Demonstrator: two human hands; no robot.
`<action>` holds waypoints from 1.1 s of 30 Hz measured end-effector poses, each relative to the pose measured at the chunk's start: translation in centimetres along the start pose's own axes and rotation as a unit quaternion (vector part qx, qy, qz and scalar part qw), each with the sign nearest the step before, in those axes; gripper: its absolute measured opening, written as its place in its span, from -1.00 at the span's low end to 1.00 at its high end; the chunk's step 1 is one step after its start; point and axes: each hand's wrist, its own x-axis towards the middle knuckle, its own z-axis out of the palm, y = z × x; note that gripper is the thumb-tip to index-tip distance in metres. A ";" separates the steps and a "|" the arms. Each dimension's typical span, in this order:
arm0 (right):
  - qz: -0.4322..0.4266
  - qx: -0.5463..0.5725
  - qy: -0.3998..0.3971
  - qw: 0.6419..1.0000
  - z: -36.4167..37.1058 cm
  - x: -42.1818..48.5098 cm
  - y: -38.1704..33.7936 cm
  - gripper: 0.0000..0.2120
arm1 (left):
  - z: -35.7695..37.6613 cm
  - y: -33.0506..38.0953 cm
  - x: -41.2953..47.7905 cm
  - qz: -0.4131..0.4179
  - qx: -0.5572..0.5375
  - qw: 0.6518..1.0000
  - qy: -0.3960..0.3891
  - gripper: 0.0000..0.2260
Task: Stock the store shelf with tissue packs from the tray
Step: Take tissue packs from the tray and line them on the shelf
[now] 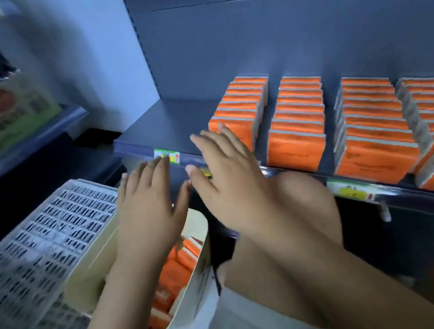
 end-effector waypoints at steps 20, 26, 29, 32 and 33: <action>0.102 -0.091 -0.472 0.871 22.7 -5.7 -1.8 -0.60 | 8.5 -16.4 -16.1 -0.288 0.039 0.926 -0.241 -0.28; 0.440 0.056 -0.408 0.798 28.9 -5.7 -0.4 -0.68 | 13.4 -18.6 -14.5 -0.340 -0.008 0.890 -0.305 -0.35; 0.552 0.100 -0.394 0.727 31.4 -5.8 2.3 -0.61 | 15.7 -20.4 -12.4 -0.377 -0.021 0.862 -0.339 -0.35; 0.599 0.070 -0.369 0.707 33.8 -5.7 4.1 -0.60 | 18.5 -22.4 -10.8 -0.426 -0.033 0.824 -0.371 -0.37; 0.601 0.056 -0.368 0.708 34.4 -5.8 4.3 -0.62 | 19.4 -23.1 -10.5 -0.443 -0.045 0.810 -0.380 -0.34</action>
